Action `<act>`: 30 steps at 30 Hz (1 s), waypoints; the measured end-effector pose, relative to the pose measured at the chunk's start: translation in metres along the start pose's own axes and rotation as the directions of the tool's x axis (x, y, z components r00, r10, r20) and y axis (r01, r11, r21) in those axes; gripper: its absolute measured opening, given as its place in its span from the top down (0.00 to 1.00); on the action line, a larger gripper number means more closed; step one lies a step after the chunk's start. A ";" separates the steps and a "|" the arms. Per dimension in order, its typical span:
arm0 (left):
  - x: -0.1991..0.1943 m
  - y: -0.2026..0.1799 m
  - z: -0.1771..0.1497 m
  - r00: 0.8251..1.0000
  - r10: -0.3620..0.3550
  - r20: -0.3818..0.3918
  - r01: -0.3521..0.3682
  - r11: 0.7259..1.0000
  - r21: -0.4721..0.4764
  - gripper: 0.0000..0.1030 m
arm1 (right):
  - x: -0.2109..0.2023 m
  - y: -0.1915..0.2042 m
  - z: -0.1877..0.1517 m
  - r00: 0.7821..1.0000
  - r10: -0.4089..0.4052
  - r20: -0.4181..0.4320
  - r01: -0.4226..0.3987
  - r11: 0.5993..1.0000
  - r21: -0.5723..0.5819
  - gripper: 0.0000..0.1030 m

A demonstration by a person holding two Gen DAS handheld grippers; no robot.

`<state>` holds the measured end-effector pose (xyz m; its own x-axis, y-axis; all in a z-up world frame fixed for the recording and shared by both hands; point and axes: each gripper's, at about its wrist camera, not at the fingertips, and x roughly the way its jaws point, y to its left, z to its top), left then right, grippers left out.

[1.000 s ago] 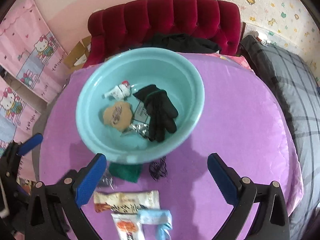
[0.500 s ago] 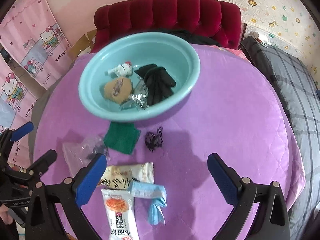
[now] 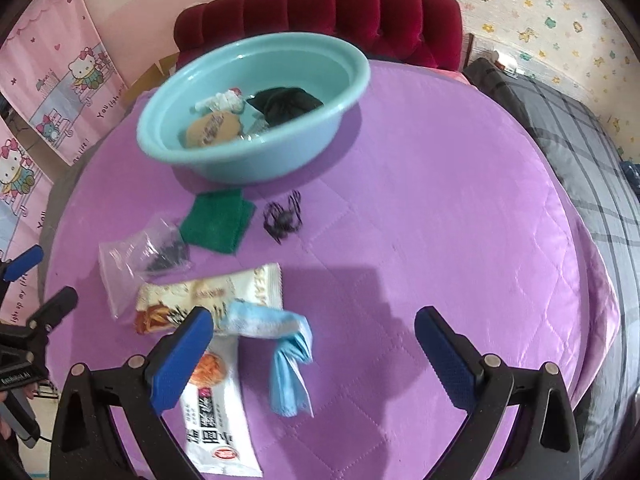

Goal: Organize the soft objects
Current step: 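Withdraw both tools from the basin toward the remaining items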

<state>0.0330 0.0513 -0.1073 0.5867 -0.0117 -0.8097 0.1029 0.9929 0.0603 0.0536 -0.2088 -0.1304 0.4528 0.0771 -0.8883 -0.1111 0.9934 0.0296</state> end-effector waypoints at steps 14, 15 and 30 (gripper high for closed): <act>0.018 -0.006 -0.043 0.998 -0.017 -0.055 0.015 0.999 -0.043 0.00 | 0.036 -0.003 -0.047 0.997 0.012 -0.073 -0.011 1.000 0.016 0.00; 0.020 -0.006 -0.045 0.998 -0.020 -0.059 0.017 0.999 -0.050 0.00 | 0.038 -0.004 -0.048 0.997 0.015 -0.078 -0.013 1.000 0.021 0.00; 0.030 0.002 -0.047 0.996 -0.029 -0.080 0.022 0.996 -0.084 0.00 | 0.056 0.007 -0.050 0.979 0.146 -0.140 -0.140 0.989 0.056 0.98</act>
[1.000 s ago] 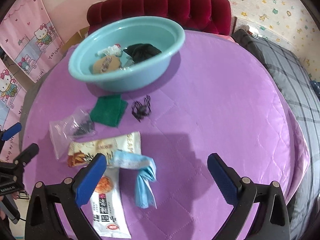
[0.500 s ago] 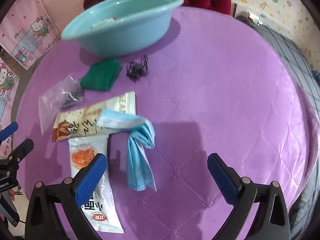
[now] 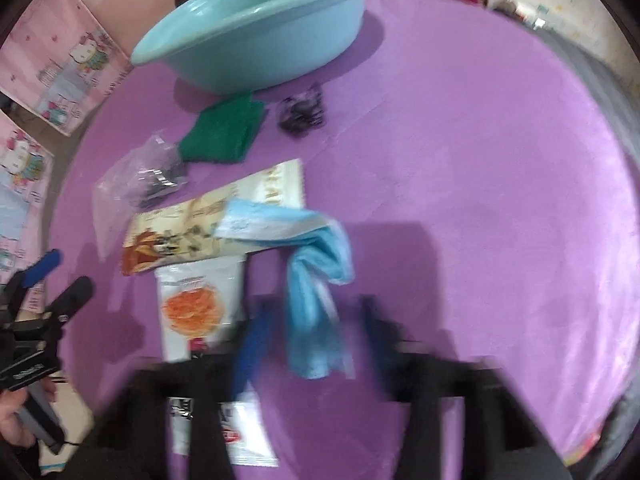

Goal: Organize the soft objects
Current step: 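Withdraw both tools from the basin toward the remaining items, then grasp the clear zip bag with the left tool while the right tool grasps the blue mask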

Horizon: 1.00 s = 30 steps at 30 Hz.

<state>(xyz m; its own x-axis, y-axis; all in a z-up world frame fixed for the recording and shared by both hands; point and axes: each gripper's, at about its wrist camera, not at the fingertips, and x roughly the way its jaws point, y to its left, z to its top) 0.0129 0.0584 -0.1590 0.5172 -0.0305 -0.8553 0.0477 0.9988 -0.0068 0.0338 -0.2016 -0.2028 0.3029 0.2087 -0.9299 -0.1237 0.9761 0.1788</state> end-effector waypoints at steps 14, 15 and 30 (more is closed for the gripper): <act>0.020 -0.002 0.028 1.000 -0.020 -0.008 0.020 1.000 0.003 0.00 | -0.020 0.006 0.003 0.998 -0.028 0.056 0.029 0.999 -0.028 0.97; 0.022 -0.002 0.031 1.000 -0.023 -0.014 0.023 1.000 0.000 0.00 | -0.020 0.006 0.004 0.998 -0.028 0.054 0.030 0.999 -0.027 0.97; 0.043 -0.004 0.046 0.998 -0.024 -0.056 0.025 1.000 0.009 0.71 | -0.017 0.004 0.008 0.999 -0.036 0.023 0.037 0.999 -0.039 0.97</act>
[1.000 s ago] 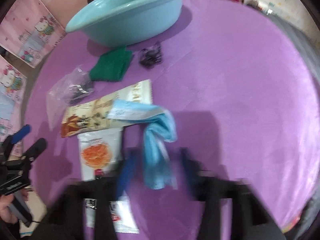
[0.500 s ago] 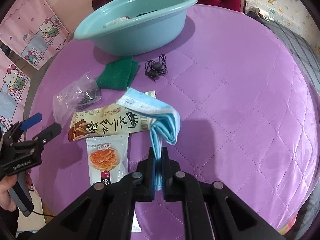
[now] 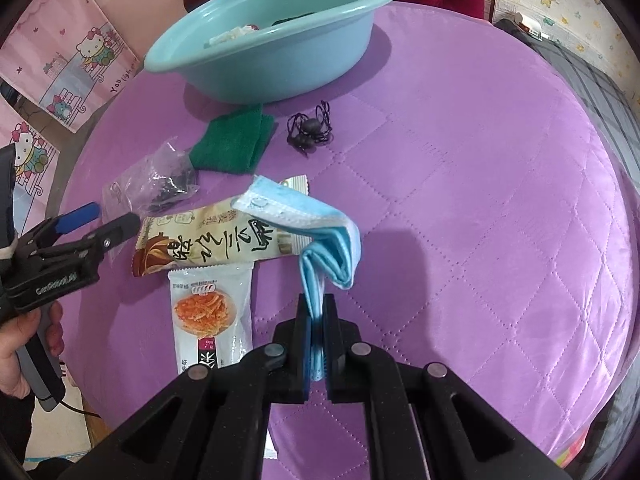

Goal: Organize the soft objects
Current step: 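Grasp the clear zip bag with the left tool while the right tool grasps the blue mask, then carry the zip bag and blue mask over the teal basin and release both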

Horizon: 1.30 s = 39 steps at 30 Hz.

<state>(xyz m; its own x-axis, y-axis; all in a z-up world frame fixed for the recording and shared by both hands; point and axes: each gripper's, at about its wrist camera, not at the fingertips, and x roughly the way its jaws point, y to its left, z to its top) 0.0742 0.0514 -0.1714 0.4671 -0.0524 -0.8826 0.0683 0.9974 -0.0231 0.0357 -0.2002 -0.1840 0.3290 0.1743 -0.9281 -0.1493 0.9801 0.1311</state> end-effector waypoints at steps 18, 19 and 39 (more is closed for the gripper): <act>-0.029 0.006 -0.008 1.000 0.000 0.001 0.000 0.999 -0.039 0.77 | 0.004 0.009 0.010 1.000 0.016 -0.003 -0.016 0.999 -0.036 0.97; -0.032 0.006 -0.007 1.000 0.002 0.006 -0.002 0.999 -0.039 0.77 | 0.003 0.008 0.010 1.000 0.017 -0.001 -0.017 0.999 -0.037 0.97; -0.086 -0.002 0.028 0.997 -0.035 0.064 0.038 0.998 -0.043 0.77 | -0.039 0.001 0.053 1.000 -0.005 0.021 0.005 1.000 -0.009 0.96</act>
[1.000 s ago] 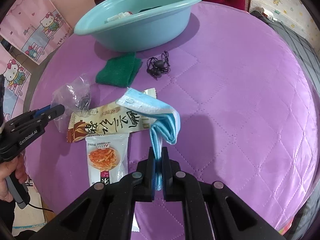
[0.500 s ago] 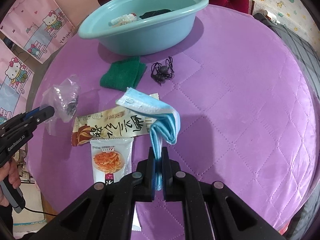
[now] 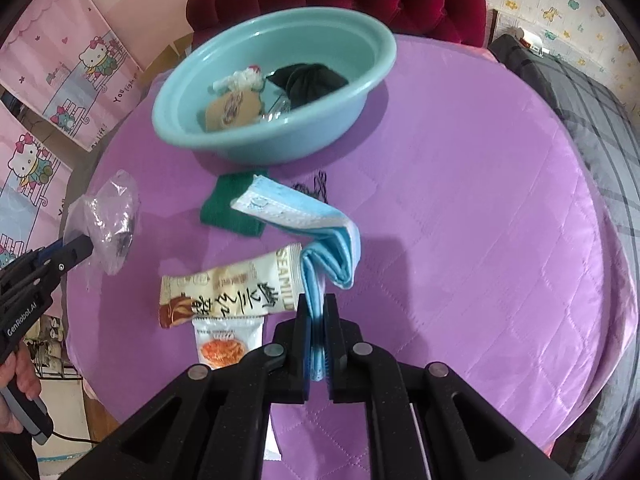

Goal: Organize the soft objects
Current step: 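Carry the zip bag and blue mask over the teal basin and release both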

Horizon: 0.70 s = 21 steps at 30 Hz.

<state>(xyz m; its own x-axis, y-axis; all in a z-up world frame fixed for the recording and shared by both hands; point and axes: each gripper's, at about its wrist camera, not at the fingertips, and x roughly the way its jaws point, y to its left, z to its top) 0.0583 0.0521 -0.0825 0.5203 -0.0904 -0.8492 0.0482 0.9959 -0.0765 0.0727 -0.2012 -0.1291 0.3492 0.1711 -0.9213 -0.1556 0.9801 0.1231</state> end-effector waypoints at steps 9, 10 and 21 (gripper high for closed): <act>-0.012 -0.005 0.030 0.999 -0.038 0.029 0.037 0.999 0.014 0.77 | -0.025 0.003 0.028 0.999 0.032 0.032 -0.032 0.999 -0.007 0.96; -0.012 -0.005 0.035 0.998 -0.049 0.030 0.048 0.999 0.013 0.77 | -0.027 0.003 0.032 0.999 0.039 0.034 -0.039 0.999 -0.005 0.96; -0.007 -0.013 0.083 0.996 -0.071 0.056 0.068 0.996 0.059 0.77 | -0.044 0.009 0.085 0.996 0.048 0.078 -0.047 0.999 -0.024 0.95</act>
<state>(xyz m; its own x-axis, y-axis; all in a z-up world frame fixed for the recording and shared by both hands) 0.1249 0.0401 -0.0321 0.5623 -0.1608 -0.8112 0.1333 0.9857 -0.1030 0.1342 -0.1911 -0.0565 0.4121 0.2257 -0.8827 -0.1942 0.9683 0.1569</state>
